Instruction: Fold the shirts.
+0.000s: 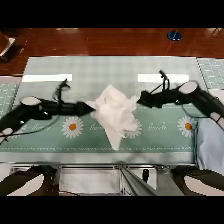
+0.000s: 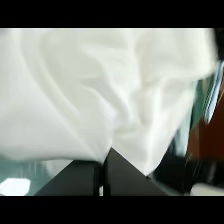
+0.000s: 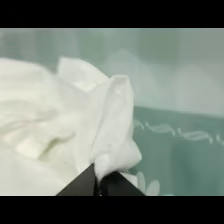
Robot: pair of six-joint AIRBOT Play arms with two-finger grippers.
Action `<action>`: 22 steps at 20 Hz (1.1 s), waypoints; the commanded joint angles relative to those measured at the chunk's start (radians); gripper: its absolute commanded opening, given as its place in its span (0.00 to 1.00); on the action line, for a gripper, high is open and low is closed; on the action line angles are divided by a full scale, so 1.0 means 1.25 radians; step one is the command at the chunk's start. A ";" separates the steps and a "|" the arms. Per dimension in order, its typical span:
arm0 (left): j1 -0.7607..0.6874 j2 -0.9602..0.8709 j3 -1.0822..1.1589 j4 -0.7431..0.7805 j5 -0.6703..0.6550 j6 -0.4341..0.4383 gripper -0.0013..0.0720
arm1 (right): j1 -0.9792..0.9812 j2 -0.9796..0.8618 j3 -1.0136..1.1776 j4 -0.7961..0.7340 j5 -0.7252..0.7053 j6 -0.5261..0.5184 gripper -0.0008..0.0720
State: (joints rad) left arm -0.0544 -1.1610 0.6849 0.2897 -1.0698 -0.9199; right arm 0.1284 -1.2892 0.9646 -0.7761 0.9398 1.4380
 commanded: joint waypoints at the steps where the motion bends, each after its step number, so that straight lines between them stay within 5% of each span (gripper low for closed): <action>1: 0.177 0.079 0.176 -0.002 -0.052 -0.063 0.04 | -0.049 0.074 0.241 -0.108 0.053 0.046 0.04; 7: 0.291 0.142 0.607 0.030 -0.079 -0.126 0.04 | -0.050 0.172 0.701 -0.207 0.166 0.053 0.04; 12: 0.291 0.240 0.812 0.309 -0.098 -0.207 0.04 | -0.050 0.352 0.783 -0.338 0.203 0.049 0.04; 16: 0.276 0.362 0.763 0.470 -0.157 -0.224 0.04 | -0.051 0.455 0.783 -0.492 0.308 0.079 0.04; 19: 0.207 0.424 0.611 0.487 -0.157 -0.224 0.04 | -0.051 0.464 0.775 -0.685 0.435 0.179 0.04; 22: 0.117 0.443 0.410 0.486 -0.164 -0.255 0.04 | -0.051 0.464 0.681 -0.702 0.444 0.185 0.04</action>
State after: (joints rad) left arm 0.1753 -0.6476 1.3830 0.8543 -1.2594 -1.2045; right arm 0.0650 -0.7238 1.8847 -1.5467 1.4258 1.6257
